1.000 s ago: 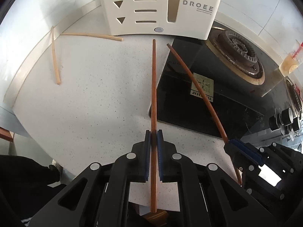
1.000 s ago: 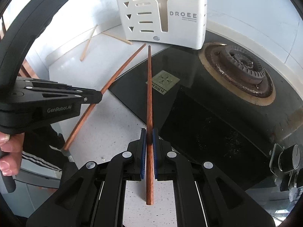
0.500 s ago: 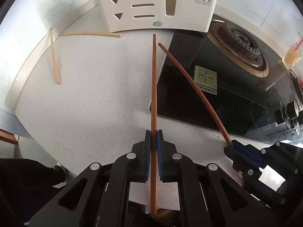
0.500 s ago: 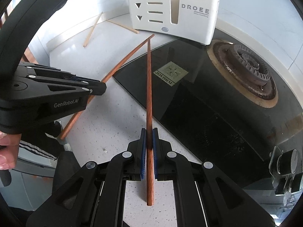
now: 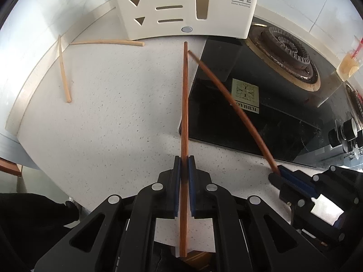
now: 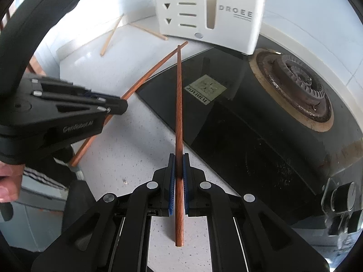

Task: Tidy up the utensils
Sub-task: 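Lift the reddish chopsticks and carry them over the DROEE holder with both grippers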

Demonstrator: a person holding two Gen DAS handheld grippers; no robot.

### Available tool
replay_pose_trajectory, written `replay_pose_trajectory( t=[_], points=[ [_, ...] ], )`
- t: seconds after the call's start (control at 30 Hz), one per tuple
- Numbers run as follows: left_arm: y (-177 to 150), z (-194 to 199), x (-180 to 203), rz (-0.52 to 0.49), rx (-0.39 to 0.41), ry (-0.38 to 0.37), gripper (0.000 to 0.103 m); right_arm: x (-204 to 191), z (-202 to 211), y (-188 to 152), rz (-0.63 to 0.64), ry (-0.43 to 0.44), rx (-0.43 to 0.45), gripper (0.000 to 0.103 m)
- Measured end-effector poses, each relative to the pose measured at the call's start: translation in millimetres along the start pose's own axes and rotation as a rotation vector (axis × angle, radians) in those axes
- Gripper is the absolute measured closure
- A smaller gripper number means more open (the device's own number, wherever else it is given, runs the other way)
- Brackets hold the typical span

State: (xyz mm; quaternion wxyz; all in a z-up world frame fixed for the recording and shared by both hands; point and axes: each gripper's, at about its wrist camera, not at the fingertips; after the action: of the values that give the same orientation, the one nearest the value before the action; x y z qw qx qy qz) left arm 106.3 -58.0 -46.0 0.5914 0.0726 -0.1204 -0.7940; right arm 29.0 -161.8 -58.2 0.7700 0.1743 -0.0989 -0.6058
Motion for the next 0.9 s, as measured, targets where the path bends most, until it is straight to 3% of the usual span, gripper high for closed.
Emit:
replay_pose_trajectory(
  t=[0.27, 0.43, 0.57, 0.9],
  points=[
    [-7, 5, -7, 0.000, 0.060, -0.026, 0.097, 28, 7, -16, -0.183, 0.207, 0.087, 0.096],
    [-13, 17, -8, -0.004, 0.153, -0.056, 0.097, 47, 23, -23, -0.295, 0.293, 0.178, 0.096],
    [-14, 29, -9, -0.009, 0.213, -0.080, 0.097, 51, 42, -19, -0.298, 0.270, 0.253, 0.096],
    [-23, 79, 5, -0.044, 0.518, -0.017, 0.097, 45, 96, -6, -0.224, 0.171, 0.516, 0.096]
  ],
)
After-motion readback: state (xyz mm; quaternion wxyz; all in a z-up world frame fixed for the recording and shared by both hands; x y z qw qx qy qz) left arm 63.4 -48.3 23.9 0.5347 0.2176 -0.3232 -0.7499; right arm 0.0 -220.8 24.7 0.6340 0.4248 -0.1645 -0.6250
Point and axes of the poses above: each gripper's, at about its wrist camera, not at the fingertips, and z roughly against the way its jaws point, x to its right, y to its top, and after that the axes turned 5 degrees about -x, right-handed
